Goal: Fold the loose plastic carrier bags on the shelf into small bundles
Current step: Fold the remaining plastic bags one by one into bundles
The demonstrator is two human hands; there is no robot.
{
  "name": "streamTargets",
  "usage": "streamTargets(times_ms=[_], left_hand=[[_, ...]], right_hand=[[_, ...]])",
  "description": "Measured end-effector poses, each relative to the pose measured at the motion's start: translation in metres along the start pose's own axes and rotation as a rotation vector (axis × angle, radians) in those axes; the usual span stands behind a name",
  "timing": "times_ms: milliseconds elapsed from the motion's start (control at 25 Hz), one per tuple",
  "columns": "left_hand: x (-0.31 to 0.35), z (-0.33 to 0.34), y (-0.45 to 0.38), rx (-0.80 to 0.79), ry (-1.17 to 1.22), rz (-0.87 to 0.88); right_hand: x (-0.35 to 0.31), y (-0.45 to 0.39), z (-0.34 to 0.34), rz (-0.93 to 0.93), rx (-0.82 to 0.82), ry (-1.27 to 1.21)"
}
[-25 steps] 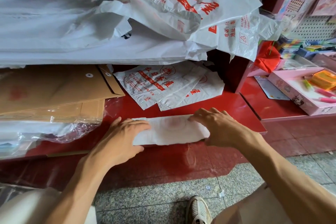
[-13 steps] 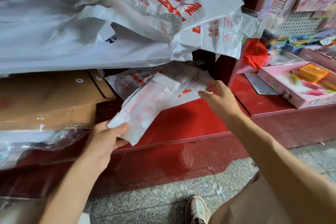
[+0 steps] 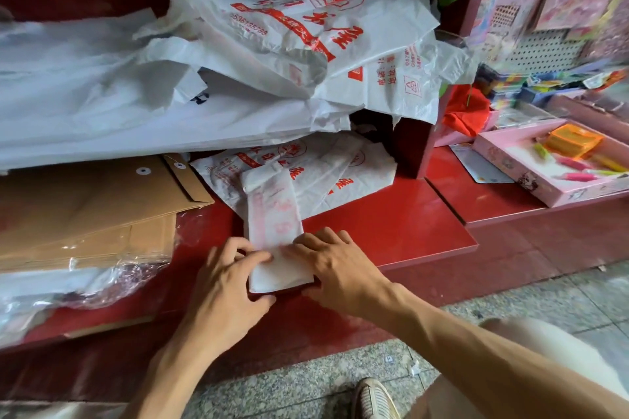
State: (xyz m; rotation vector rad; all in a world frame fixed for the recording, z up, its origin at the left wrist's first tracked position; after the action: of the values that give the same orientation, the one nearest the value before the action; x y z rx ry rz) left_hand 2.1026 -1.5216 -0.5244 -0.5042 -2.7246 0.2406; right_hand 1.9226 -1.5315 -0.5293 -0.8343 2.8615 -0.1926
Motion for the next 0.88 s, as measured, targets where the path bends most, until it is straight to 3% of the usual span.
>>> streamTargets(times_ms=[120,240,320,440,600,760,880], left_hand=[[0.002,-0.001,-0.001,0.018,0.122,0.023],[-0.004,-0.007,0.0,0.068,0.38,-0.217],[-0.01,-0.004,0.0,0.101,0.527,-0.368],[-0.01,0.002,0.0,0.12,0.492,-0.445],[-0.006,0.001,0.0,0.151,0.236,-0.205],[-0.01,0.001,-0.001,-0.158,-0.031,-0.119],[-0.014,-0.004,-0.001,-0.135,0.038,-0.145]], right_hand=[[-0.002,-0.004,-0.005,-0.001,0.111,-0.255],[0.009,-0.005,-0.009,0.193,0.141,-0.63],[0.015,-0.004,-0.01,0.297,0.157,-0.701],[0.014,-0.003,-0.01,0.376,0.165,-0.577],[0.003,-0.004,-0.013,0.141,0.172,-0.143],[0.007,-0.002,-0.008,0.007,-0.134,-0.025],[0.007,-0.002,-0.013,-0.004,0.005,-0.196]])
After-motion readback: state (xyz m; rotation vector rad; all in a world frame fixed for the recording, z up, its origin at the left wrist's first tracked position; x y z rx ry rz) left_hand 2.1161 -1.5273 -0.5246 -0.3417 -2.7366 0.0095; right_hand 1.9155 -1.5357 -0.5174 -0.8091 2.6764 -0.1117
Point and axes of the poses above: each hand's wrist, its own y-axis away from the middle knuckle, its own z-axis out of the palm, x = y × z, the point moved 4 cm from there along -y, towards the middle knuckle, and after that the axes turned 1 degree about -x, right-handed, at the moved point
